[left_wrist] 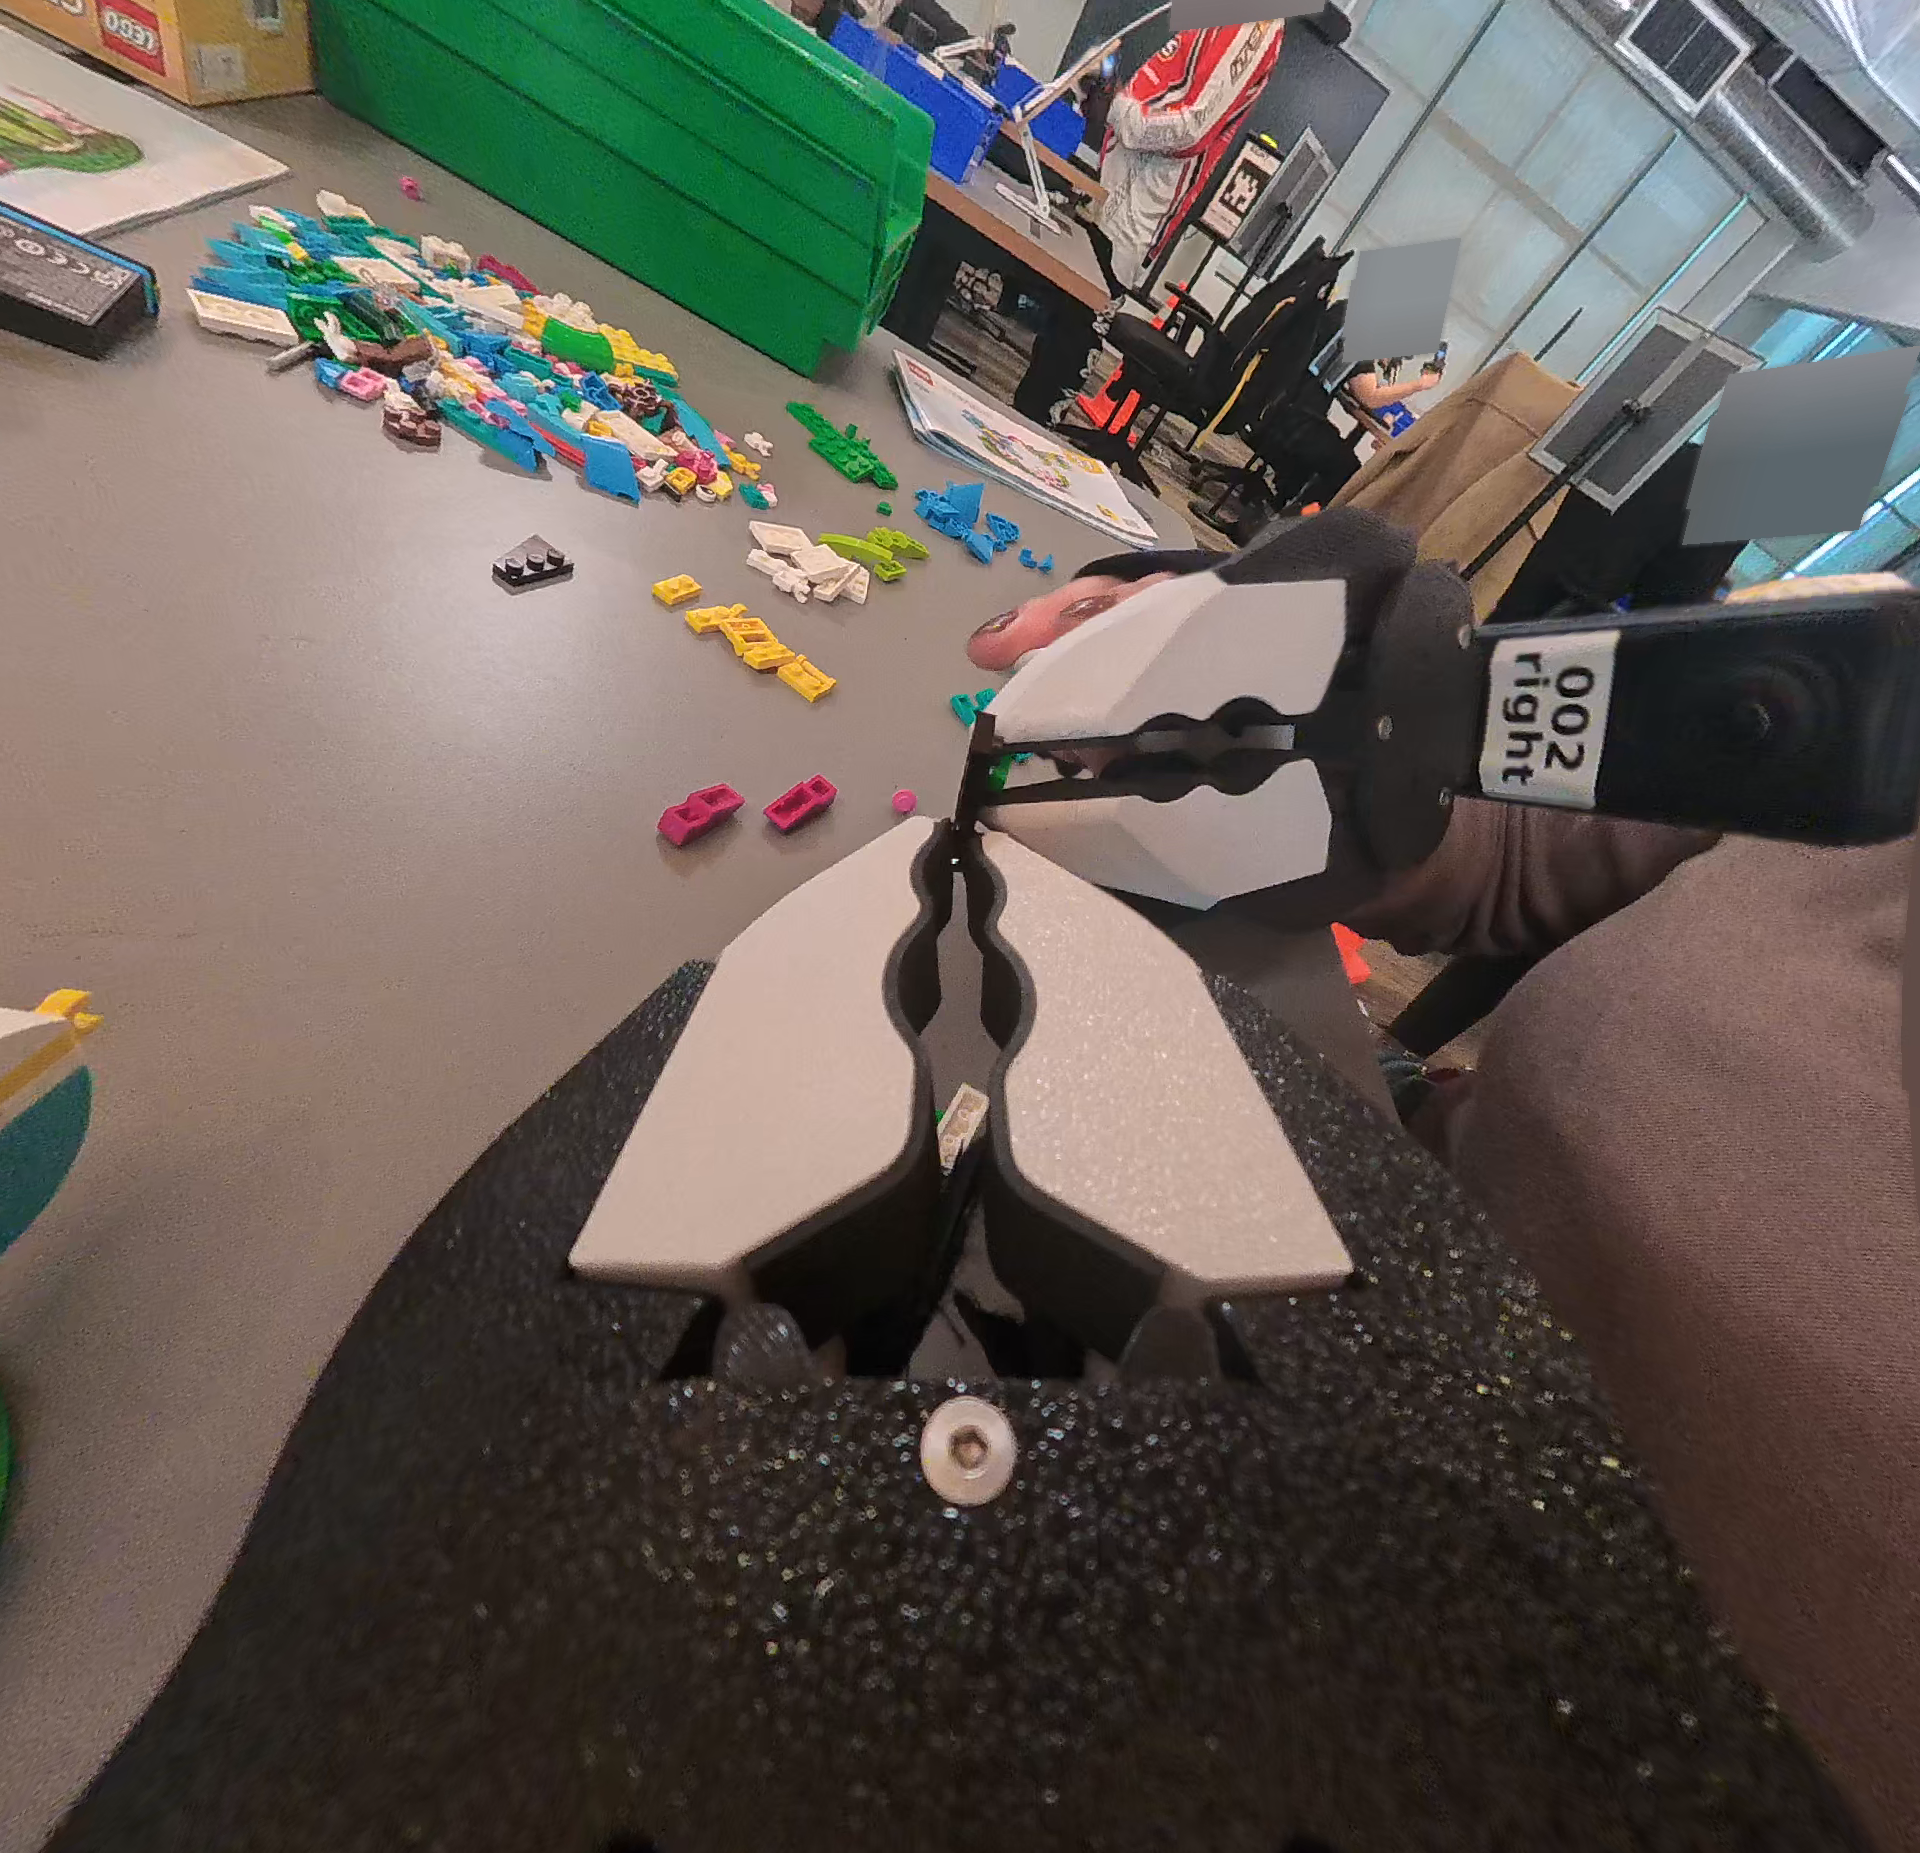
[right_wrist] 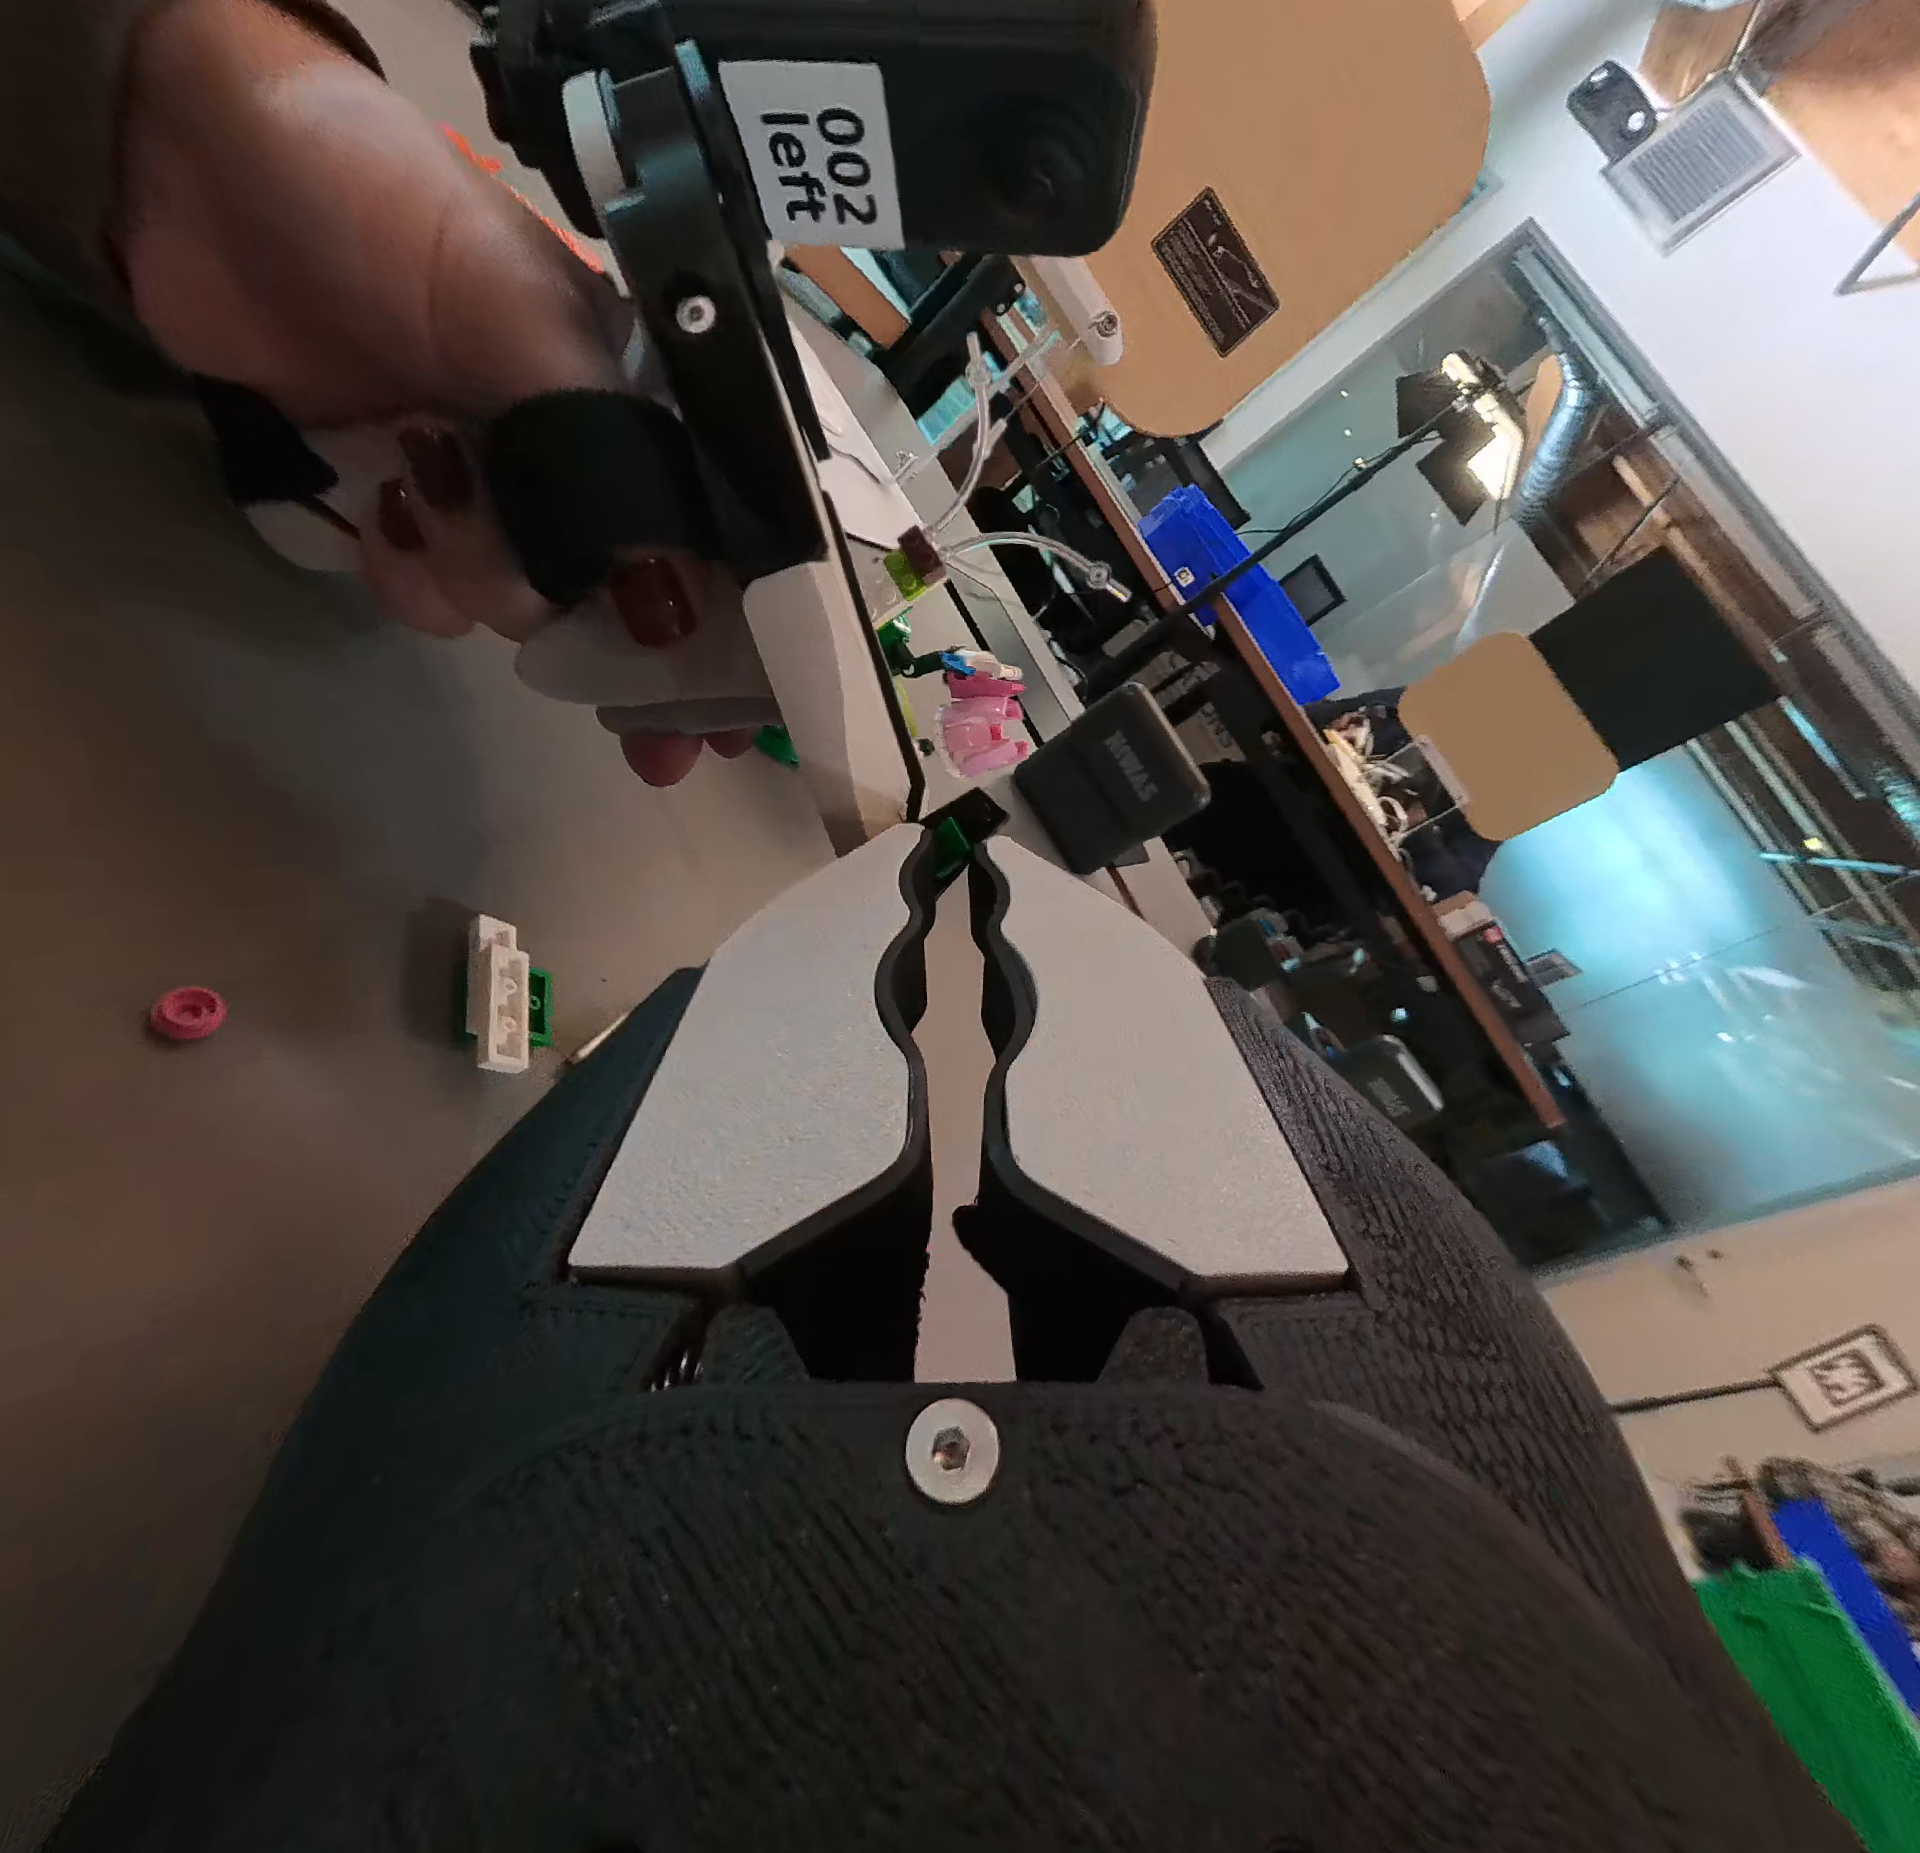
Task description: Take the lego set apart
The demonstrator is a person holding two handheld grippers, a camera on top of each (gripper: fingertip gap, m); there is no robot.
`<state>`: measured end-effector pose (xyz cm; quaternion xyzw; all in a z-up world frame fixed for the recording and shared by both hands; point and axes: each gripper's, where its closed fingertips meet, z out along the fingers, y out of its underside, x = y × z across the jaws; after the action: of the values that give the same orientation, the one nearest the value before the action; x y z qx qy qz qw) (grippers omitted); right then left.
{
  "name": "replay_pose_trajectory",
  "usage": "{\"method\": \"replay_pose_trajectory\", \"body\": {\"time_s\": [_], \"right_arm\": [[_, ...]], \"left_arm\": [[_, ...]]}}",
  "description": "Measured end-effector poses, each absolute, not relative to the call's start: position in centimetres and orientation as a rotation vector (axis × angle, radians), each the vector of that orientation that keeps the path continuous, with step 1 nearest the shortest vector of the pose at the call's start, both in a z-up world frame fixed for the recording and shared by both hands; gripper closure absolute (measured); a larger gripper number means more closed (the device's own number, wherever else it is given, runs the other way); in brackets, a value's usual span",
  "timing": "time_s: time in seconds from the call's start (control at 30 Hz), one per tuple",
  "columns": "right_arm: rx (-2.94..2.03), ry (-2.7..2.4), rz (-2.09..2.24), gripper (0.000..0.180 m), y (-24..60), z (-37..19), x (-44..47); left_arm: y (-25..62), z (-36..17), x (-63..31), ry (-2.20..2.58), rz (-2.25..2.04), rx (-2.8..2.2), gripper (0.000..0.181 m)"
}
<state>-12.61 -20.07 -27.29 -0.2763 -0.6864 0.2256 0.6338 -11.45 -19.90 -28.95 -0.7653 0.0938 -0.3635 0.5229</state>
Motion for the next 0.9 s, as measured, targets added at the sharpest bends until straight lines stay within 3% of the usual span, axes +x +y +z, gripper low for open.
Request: {"method": "replay_pose_trajectory", "body": {"time_s": [0.47,0.7,0.9], "right_arm": [[-0.363,-1.538,0.199,0.177,-20.5,-27.4,-12.5],[-0.526,-1.554,0.496,0.176,-20.5,-26.7,-12.0],[-0.664,-1.723,0.461,0.175,-19.3,-28.0,-8.7]], "left_arm": [[-19.9,-29.3,-11.4,0.119,-1.052,-1.826,0.179],[-19.7,-29.5,-11.9,0.169,-0.943,-1.835,0.179],[-19.7,-29.0,-12.0,0.212,-0.879,-1.782,0.179]]}}
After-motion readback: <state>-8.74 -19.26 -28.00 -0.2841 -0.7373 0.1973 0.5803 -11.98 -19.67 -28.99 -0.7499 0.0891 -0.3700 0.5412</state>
